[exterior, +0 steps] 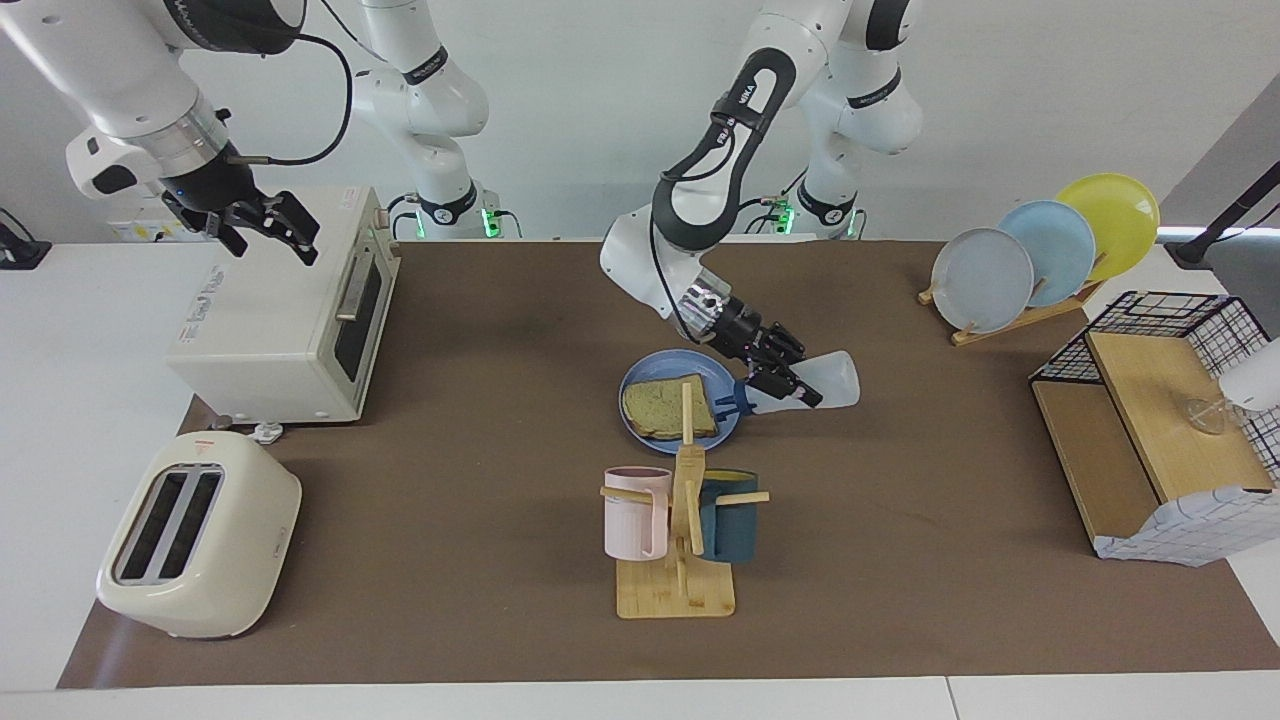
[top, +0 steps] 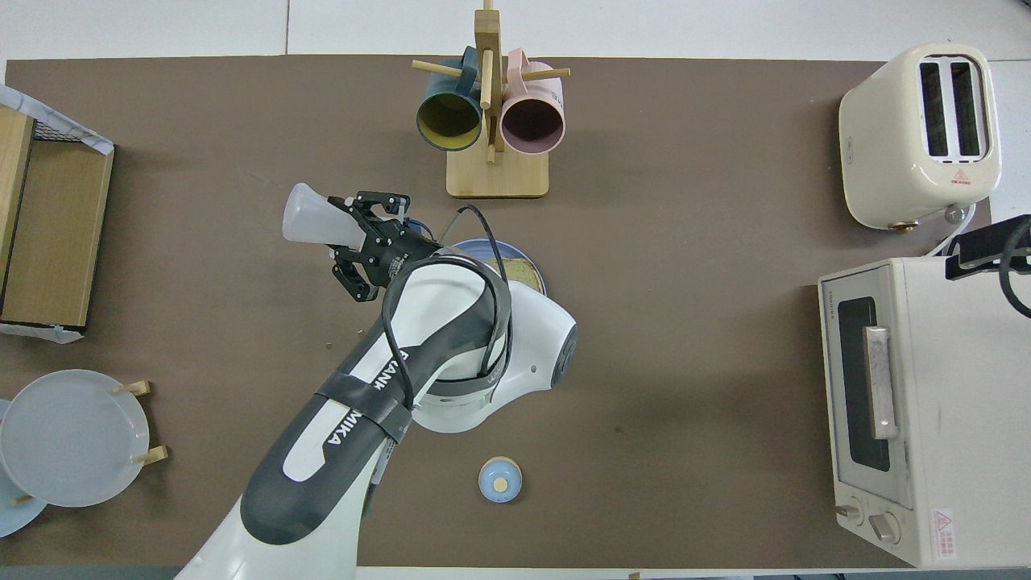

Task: Put bread on plate and add seasoning
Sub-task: 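Shake the inverted bottle over the toast with the left gripper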

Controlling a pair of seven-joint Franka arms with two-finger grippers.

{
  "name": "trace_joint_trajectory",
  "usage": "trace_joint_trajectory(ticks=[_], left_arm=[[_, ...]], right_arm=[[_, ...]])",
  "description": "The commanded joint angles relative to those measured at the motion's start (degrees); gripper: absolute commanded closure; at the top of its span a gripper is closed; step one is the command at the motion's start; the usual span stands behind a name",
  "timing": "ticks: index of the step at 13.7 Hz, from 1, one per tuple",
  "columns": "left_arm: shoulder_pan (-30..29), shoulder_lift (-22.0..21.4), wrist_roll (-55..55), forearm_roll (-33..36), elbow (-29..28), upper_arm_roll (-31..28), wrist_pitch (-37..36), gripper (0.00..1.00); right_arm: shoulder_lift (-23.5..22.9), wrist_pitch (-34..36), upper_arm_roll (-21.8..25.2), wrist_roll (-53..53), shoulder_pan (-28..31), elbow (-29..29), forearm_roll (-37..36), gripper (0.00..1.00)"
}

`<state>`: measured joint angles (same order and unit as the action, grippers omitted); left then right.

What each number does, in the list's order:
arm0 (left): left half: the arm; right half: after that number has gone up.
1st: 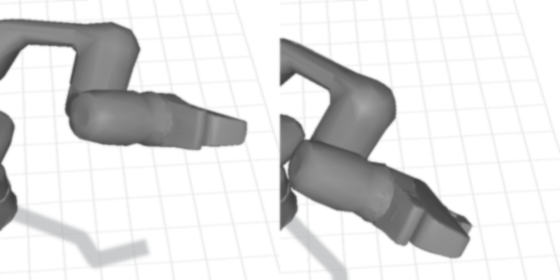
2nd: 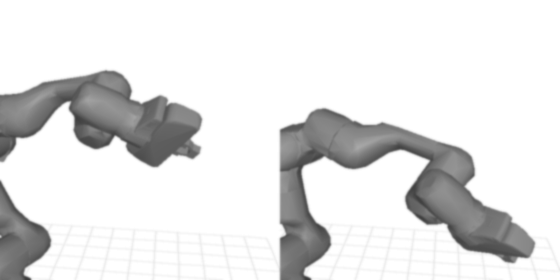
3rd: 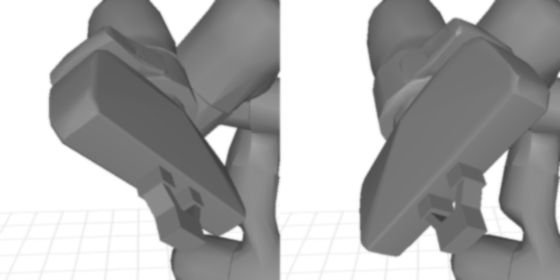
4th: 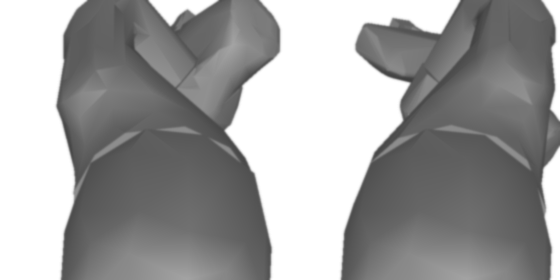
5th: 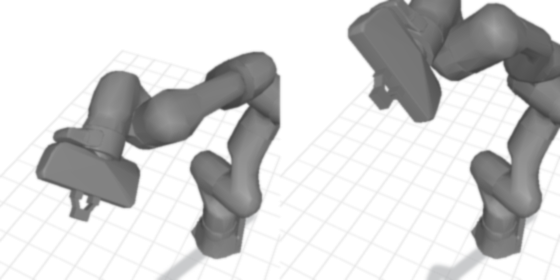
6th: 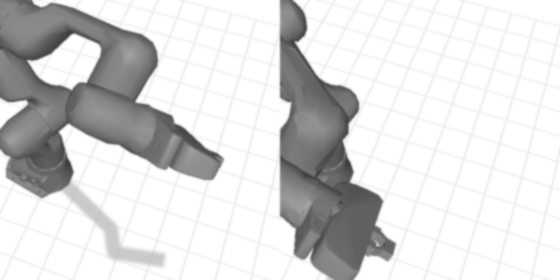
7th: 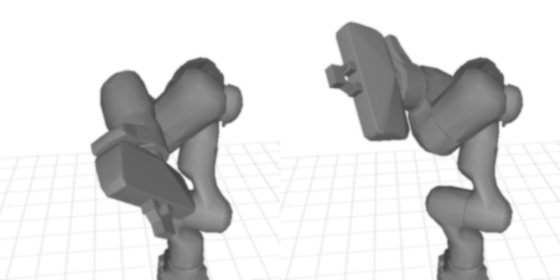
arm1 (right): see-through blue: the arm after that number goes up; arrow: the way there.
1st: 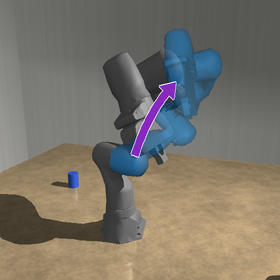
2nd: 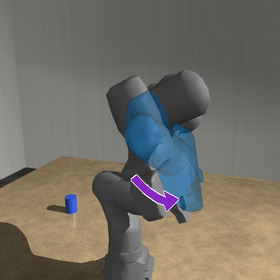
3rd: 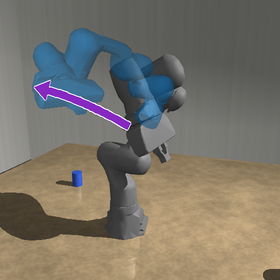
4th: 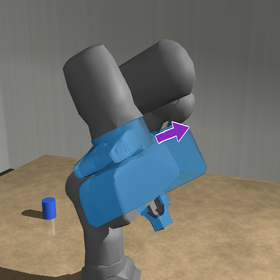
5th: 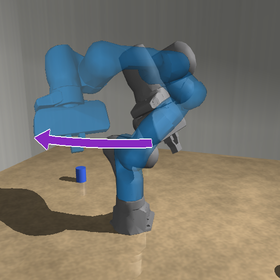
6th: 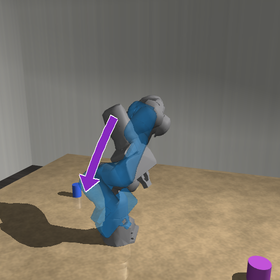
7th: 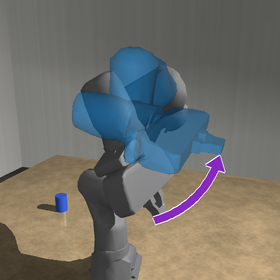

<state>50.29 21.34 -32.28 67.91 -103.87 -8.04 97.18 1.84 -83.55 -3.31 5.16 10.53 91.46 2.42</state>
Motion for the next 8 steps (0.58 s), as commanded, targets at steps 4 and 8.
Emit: trace_joint_trajectory(ticks=[4,8], left_arm=[[2.17,0.29,1.52,-0.57,0.24,0.57,-0.32,1.0],[11.12,0.02,1.52,-6.9,1.47,0.39,-3.83,1.0]], right_arm=[[0.71,0.49,-0.03,-0.77,0.02,0.38,-0.57,0.0],[0.71,0.49,-0.03,-0.77,0.02,0.38,-0.57,0.0]])
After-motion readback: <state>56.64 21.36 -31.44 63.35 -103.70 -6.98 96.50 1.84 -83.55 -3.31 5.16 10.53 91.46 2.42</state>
